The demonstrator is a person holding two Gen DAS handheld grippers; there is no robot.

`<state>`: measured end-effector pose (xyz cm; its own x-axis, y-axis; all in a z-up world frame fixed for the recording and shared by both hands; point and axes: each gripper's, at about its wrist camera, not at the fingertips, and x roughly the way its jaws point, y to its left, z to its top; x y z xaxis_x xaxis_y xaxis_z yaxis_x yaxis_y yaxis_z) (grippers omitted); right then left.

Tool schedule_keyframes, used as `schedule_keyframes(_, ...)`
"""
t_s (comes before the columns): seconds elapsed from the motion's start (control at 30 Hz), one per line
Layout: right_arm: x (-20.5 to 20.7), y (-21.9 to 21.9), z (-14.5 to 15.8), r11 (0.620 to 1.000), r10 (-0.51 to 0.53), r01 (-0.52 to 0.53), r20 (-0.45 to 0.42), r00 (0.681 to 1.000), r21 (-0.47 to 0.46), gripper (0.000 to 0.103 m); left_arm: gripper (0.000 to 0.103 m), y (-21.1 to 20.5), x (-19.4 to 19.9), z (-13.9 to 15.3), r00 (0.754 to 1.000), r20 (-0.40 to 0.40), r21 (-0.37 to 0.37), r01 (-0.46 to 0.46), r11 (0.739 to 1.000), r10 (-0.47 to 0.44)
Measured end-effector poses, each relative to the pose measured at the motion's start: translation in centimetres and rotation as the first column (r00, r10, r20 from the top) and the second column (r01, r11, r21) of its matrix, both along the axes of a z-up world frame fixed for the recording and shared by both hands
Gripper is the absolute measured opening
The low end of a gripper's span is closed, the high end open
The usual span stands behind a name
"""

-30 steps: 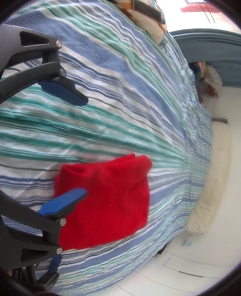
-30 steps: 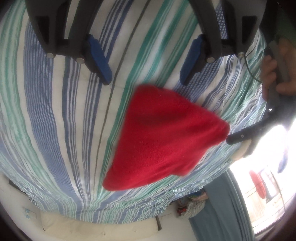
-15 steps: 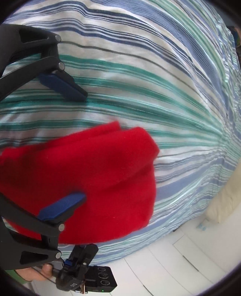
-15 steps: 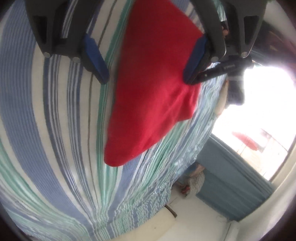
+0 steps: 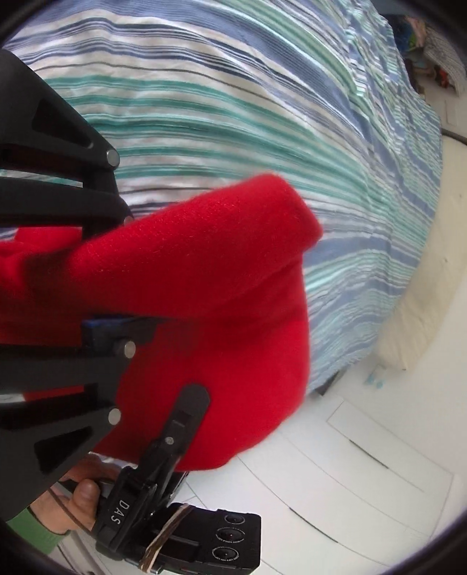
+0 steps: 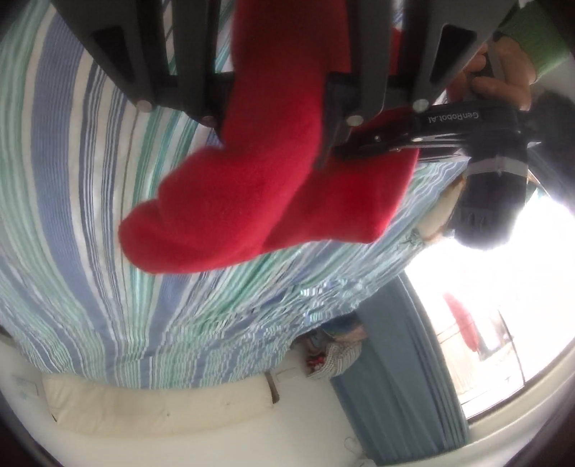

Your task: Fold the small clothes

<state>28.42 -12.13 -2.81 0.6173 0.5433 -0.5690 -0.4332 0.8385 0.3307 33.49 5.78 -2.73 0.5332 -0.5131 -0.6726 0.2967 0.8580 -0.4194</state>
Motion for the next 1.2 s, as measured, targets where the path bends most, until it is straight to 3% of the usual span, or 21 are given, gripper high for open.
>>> schedule_keyframes(0.03,0.0,-0.4,0.8,1.000,-0.002,0.002,0.008,1.000,-0.002,0.031,0.038,-0.6,0.3,0.0,1.000,-0.003,0.025,-0.002,1.000,0.002)
schedule_keyframes(0.1,0.7,-1.7,1.3,1.000,-0.019,0.019,-0.021,1.000,-0.007,0.040,0.084,-1.3,0.8,-1.3,0.998,-0.016,0.144,-0.057,0.988,0.060)
schedule_keyframes(0.13,1.3,-2.5,0.7,0.999,-0.042,0.041,-0.055,0.998,-0.017,0.046,0.088,-1.1,0.5,-2.2,0.994,-0.001,0.224,-0.105,0.969,0.108)
schedule_keyframes(0.2,1.5,-4.6,-0.9,0.987,-0.142,0.135,-0.088,0.986,-0.085,0.086,0.088,-0.9,-1.0,-3.5,0.985,0.056,0.340,-0.170,0.925,0.161)
schedule_keyframes(0.23,1.0,-5.9,-1.7,0.975,-0.193,0.181,-0.091,0.977,-0.125,0.090,0.088,-0.6,-2.3,-3.9,0.983,0.084,0.367,-0.185,0.911,0.166)
schedule_keyframes(0.33,-2.0,-8.6,-3.4,0.934,-0.290,0.268,-0.060,0.955,-0.236,0.091,0.097,-0.2,-7.1,-3.7,0.969,0.177,0.399,-0.231,0.888,0.172)
schedule_keyframes(0.47,-8.1,-8.7,-4.2,0.879,-0.292,0.279,0.025,0.956,-0.388,0.097,0.102,-0.5,-13.4,-2.1,0.930,0.298,0.397,-0.324,0.859,0.214)
schedule_keyframes(0.6,-14.0,-8.7,-3.0,0.897,-0.286,0.281,0.038,0.957,-0.340,0.101,0.102,-0.7,-16.9,-0.7,0.922,0.286,0.379,-0.360,0.853,0.262)
schedule_keyframes(0.77,-19.6,-8.2,-0.4,0.901,-0.313,0.313,0.048,0.948,-0.300,0.102,0.102,-1.3,-21.9,0.4,0.883,0.336,0.400,-0.449,0.799,0.328)
schedule_keyframes(0.83,-21.2,-7.9,0.3,0.902,-0.322,0.320,0.040,0.946,-0.291,0.102,0.102,-1.6,-23.2,0.9,0.891,0.309,0.425,-0.442,0.790,0.332)
schedule_keyframes(0.97,-24.1,-7.3,0.6,0.908,-0.319,0.307,0.002,0.948,-0.286,0.102,0.102,-2.0,-25.0,1.4,0.922,0.202,0.439,-0.387,0.811,0.331)
schedule_keyframes(1.13,-27.2,-6.9,1.5,0.906,-0.333,0.321,0.005,0.943,-0.276,0.103,0.102,-2.8,-27.1,1.9,0.924,0.200,0.480,-0.381,0.790,0.324)
schedule_keyframes(1.2,-28.2,-6.6,2.0,0.908,-0.331,0.318,0.000,0.944,-0.274,0.102,0.102,-2.8,-28.1,2.3,0.925,0.197,0.473,-0.380,0.795,0.325)
